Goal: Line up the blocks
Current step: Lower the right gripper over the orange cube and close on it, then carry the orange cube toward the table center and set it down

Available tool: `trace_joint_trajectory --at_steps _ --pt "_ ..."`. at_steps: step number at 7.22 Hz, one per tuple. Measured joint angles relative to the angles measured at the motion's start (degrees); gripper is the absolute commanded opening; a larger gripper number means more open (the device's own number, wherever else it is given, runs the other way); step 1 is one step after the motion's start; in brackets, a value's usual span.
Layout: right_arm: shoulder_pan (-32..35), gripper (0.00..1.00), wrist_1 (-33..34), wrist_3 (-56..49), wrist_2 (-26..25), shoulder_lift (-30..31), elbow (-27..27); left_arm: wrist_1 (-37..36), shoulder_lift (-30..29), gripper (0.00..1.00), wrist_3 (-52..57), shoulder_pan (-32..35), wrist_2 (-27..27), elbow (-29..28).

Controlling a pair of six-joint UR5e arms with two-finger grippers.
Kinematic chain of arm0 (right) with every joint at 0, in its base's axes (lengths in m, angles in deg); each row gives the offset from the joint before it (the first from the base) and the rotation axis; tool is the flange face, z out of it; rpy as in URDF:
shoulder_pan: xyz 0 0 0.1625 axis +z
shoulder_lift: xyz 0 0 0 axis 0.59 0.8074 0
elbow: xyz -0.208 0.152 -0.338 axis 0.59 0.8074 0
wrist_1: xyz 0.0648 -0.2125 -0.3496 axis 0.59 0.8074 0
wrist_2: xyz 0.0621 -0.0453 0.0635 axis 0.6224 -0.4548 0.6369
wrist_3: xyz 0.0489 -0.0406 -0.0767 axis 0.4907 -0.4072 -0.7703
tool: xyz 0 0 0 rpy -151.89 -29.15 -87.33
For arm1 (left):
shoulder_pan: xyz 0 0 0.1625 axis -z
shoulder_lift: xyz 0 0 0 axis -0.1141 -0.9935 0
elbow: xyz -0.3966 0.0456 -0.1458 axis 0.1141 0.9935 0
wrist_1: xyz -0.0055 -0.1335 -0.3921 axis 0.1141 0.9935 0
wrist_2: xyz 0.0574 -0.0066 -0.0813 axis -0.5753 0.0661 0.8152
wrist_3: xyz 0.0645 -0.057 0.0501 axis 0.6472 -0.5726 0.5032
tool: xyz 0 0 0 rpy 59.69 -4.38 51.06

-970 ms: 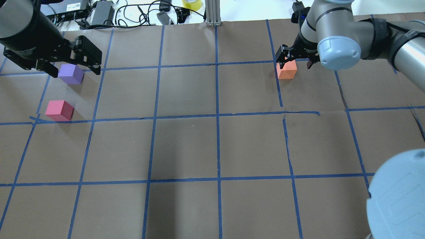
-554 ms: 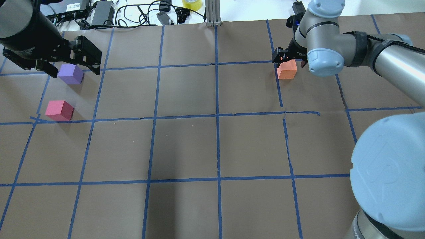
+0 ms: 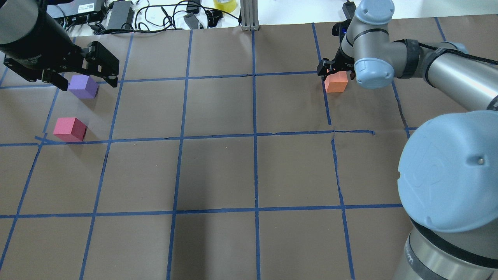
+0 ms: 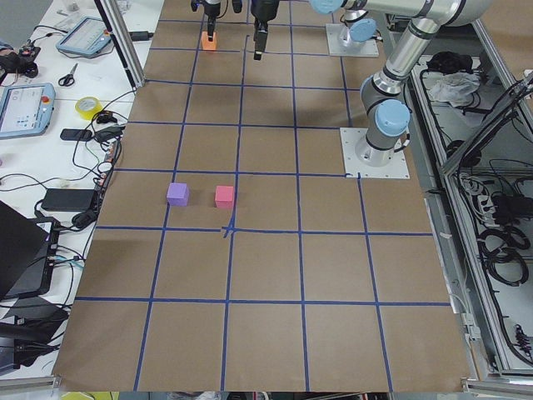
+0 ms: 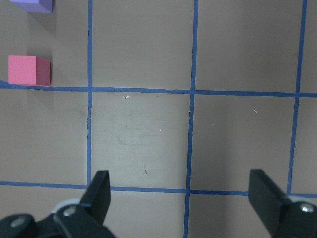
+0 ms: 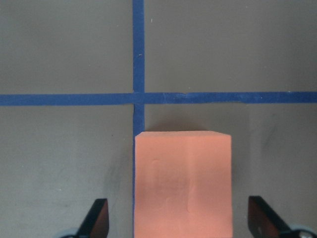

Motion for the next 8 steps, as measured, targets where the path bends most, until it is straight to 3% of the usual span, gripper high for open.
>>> trace_joint_trajectory --at_steps 1,2,3,4,5,6,8 --pt "0.0 1.0 0.0 0.0 0.0 -0.9 0.0 0.0 0.0 1.0 0.0 0.0 0.0 0.0" --pt "-0.1 0.86 0.4 0.1 0.0 -1.6 0.1 0.0 0.0 1.0 0.0 0.0 0.0 0.0" --pt "-0.1 0.47 1.0 0.0 0.0 -2.1 0.3 0.0 -0.1 1.0 0.0 0.0 0.0 0.0" --pt "-0.1 0.34 1.4 -0.1 0.0 -2.5 1.0 0.0 -0.1 1.0 0.0 0.0 -0.1 0.0" --pt "-0.1 0.12 1.4 -0.4 0.0 -3.0 2.3 0.0 0.0 1.0 0.0 0.0 -0.1 0.0" --pt "-0.1 0.02 1.3 -0.6 0.0 -3.4 3.5 0.0 0.0 1.0 0.0 0.0 -0.1 0.0" --pt "-0.2 0.0 0.8 -0.5 0.1 -3.3 4.4 0.0 0.1 1.0 0.0 0.0 -0.3 0.0"
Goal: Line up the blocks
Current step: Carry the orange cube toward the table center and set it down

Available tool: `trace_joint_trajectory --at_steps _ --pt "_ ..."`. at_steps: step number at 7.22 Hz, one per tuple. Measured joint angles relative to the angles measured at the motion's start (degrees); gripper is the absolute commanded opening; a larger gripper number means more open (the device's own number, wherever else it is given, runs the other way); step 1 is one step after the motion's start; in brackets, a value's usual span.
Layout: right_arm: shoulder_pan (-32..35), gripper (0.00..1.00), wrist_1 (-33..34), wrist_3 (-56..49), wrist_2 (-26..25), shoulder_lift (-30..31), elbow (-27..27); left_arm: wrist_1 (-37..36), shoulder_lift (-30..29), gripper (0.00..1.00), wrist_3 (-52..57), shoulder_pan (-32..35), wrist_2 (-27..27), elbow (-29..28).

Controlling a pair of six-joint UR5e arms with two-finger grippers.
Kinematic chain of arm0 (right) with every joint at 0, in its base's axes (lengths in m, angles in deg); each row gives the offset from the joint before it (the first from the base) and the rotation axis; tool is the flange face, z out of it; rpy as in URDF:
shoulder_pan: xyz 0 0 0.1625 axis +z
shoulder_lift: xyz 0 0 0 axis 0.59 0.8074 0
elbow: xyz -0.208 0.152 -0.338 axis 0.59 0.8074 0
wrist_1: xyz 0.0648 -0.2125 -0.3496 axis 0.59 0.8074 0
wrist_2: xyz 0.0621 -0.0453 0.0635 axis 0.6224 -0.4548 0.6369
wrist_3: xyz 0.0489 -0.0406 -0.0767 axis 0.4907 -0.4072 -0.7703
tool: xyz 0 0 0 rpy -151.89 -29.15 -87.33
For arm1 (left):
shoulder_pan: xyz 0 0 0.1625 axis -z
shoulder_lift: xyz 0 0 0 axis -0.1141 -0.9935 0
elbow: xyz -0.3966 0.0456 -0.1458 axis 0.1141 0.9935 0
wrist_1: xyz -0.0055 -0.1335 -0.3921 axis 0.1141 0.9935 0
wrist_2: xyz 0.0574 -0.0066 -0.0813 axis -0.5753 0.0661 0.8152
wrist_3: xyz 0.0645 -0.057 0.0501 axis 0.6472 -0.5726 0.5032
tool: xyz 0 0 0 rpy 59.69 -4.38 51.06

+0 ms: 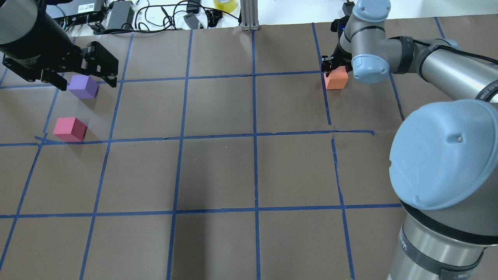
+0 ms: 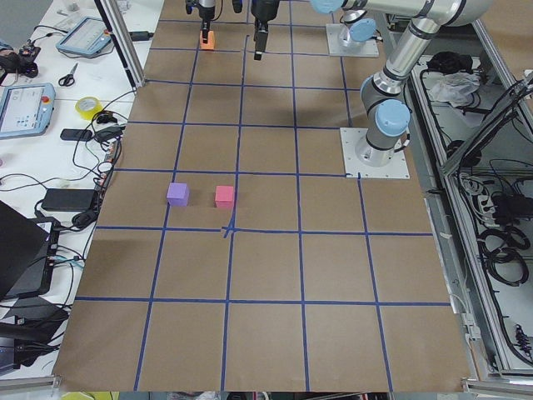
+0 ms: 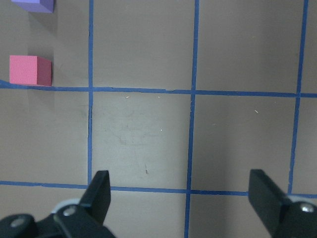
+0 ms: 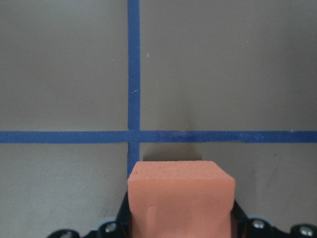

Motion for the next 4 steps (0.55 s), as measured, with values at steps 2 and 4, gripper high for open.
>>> trace_joint_trajectory --at_steps 2,4 --pt "0.3 0.0 -0.5 0.5 -0.2 0.7 0.4 0.1 0.0 1.0 0.0 0.0 0.0 0.0" --pt "1.2 0.0 -4.8 0.6 0.0 1.7 2.0 0.1 0.0 1.0 0.0 0.1 0.2 0.0"
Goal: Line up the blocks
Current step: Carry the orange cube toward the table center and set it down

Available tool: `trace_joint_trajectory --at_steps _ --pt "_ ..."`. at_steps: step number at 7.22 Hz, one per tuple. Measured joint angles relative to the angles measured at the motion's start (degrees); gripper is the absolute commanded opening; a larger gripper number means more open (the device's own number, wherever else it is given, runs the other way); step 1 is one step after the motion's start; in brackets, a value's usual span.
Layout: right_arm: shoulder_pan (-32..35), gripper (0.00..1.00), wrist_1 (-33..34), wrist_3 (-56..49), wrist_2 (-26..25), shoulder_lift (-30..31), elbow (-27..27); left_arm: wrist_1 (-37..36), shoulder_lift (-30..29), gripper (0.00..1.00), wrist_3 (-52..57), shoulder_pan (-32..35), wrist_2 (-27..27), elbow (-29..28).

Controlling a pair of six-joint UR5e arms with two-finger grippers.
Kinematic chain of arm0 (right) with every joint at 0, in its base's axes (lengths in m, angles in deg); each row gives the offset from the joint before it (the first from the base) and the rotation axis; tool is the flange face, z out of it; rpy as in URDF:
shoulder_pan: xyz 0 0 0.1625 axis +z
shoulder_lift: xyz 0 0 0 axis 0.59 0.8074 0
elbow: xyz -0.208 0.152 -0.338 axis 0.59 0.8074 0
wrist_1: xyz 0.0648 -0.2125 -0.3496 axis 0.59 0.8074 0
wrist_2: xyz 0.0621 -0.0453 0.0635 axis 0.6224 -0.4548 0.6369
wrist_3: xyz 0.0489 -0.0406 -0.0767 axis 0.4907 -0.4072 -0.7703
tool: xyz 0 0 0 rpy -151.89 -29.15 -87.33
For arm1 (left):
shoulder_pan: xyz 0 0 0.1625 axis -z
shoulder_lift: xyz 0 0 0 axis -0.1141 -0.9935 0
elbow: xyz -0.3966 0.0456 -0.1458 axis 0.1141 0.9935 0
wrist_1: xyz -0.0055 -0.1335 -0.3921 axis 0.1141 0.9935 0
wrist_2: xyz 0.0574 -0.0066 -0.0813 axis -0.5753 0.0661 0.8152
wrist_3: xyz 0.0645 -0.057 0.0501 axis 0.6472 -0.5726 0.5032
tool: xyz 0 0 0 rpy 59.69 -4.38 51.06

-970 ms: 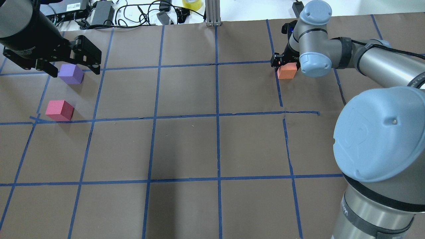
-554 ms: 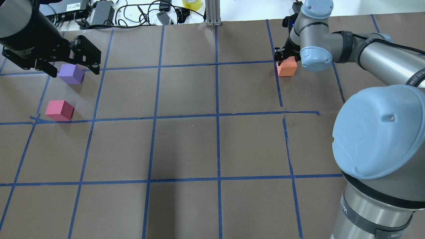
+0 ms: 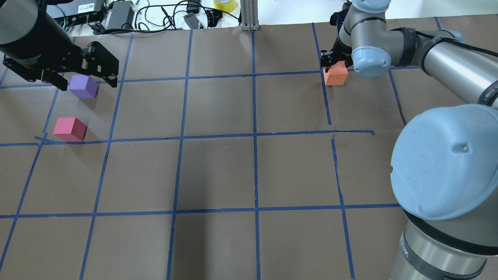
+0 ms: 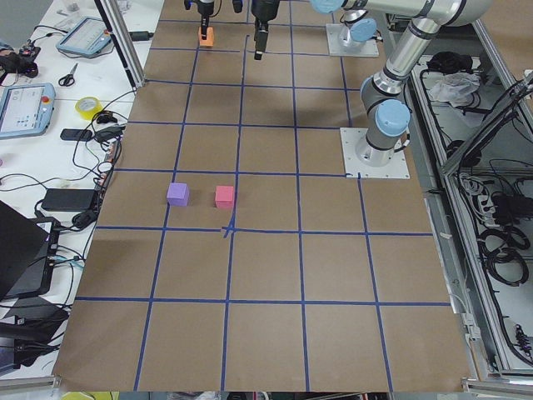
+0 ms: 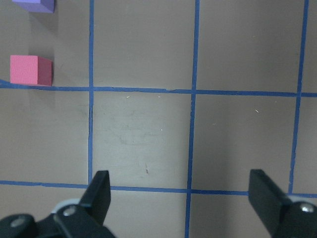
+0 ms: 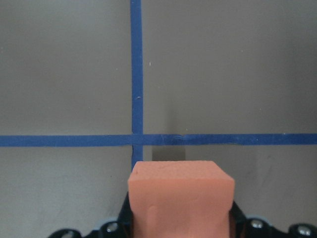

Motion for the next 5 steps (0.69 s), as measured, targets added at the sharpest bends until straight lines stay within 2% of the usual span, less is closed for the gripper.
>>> trace_joint_trajectory --at_steps 3,5 --pt "8.3 0.0 -7.1 5.3 0.0 0.4 4.7 0.0 0.0 1.0 0.0 0.0 -0.1 0.1" --pt "14.3 0.0 -9.4 9.4 0.4 -0.5 6.6 0.0 0.0 1.0 0.0 0.0 -0.1 0.1"
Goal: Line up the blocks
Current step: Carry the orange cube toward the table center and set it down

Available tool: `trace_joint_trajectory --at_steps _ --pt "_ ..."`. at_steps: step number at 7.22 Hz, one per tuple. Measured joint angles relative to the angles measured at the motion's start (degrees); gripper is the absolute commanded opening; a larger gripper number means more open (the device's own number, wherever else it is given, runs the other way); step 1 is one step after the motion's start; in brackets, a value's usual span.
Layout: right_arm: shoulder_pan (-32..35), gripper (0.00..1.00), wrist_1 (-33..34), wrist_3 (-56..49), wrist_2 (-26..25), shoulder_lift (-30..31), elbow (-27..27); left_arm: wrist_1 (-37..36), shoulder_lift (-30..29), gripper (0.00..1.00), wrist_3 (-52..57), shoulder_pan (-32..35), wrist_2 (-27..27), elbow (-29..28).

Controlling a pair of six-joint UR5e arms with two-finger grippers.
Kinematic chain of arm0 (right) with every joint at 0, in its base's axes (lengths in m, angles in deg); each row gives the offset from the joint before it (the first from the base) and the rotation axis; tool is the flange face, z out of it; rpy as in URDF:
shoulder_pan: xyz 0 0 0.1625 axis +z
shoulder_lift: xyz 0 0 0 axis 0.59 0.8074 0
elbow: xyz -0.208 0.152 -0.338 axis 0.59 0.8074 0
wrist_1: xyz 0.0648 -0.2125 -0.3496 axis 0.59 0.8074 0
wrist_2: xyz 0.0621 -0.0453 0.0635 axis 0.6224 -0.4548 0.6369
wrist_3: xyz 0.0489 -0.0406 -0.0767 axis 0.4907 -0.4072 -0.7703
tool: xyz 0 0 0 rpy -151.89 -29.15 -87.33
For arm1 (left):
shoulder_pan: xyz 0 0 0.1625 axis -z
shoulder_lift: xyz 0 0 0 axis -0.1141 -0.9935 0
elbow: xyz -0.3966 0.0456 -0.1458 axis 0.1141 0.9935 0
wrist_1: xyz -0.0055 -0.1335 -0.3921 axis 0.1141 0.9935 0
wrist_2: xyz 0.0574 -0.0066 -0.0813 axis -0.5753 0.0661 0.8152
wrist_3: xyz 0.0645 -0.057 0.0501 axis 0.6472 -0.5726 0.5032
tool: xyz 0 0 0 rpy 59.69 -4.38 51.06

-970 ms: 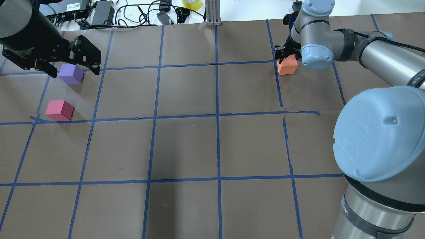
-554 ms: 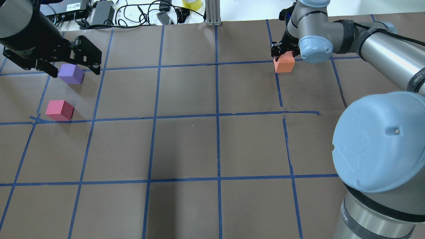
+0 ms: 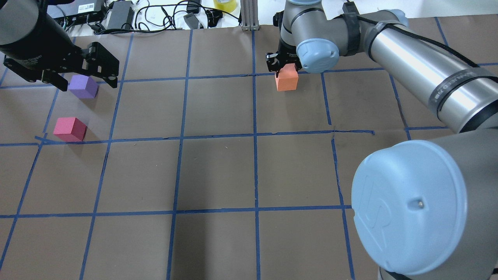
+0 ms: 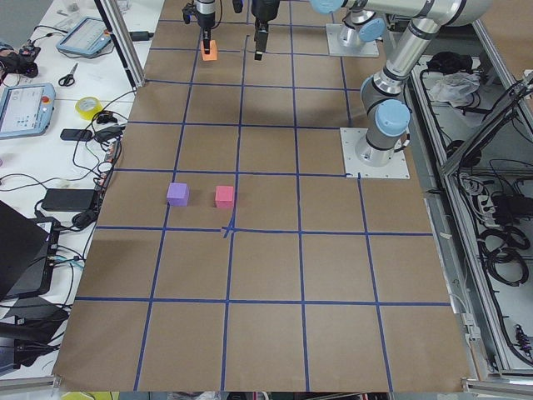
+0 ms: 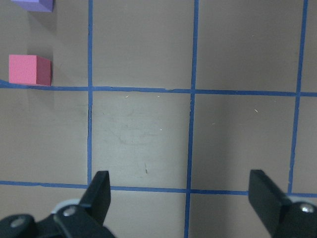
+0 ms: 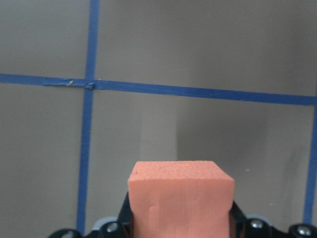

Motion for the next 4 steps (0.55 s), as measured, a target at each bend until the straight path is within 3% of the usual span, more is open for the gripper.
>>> trace_joint_trajectory --at_steps 2,4 --pt "4.4 0.04 0.1 1.8 0.1 -2.1 0.9 0.0 -0.1 1.0 0.0 0.0 0.0 0.0" --pt "6.5 0.18 0.3 3.1 0.3 -3.7 2.1 0.0 -0.1 1.0 0.1 -0.1 -0.3 -0.6"
